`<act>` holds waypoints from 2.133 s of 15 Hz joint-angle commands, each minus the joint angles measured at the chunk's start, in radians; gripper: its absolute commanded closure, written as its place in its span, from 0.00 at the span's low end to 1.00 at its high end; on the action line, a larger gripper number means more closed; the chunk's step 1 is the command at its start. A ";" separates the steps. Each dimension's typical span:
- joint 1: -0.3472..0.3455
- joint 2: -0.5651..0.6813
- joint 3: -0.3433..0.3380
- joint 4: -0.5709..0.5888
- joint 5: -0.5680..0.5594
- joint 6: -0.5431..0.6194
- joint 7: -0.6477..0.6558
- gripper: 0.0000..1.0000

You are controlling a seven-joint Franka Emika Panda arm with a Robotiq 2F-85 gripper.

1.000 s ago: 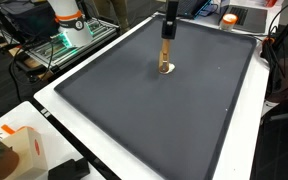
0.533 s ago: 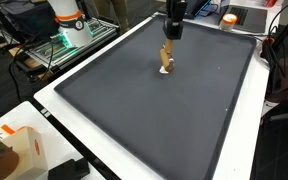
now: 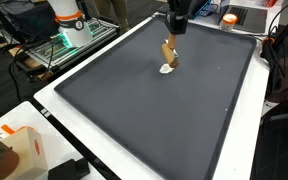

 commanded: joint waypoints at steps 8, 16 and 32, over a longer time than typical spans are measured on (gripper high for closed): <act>-0.007 0.115 -0.002 0.059 -0.034 -0.006 -0.010 0.78; -0.003 0.156 0.024 0.100 -0.017 -0.009 -0.055 0.78; -0.006 0.182 -0.008 0.110 -0.085 -0.149 0.011 0.78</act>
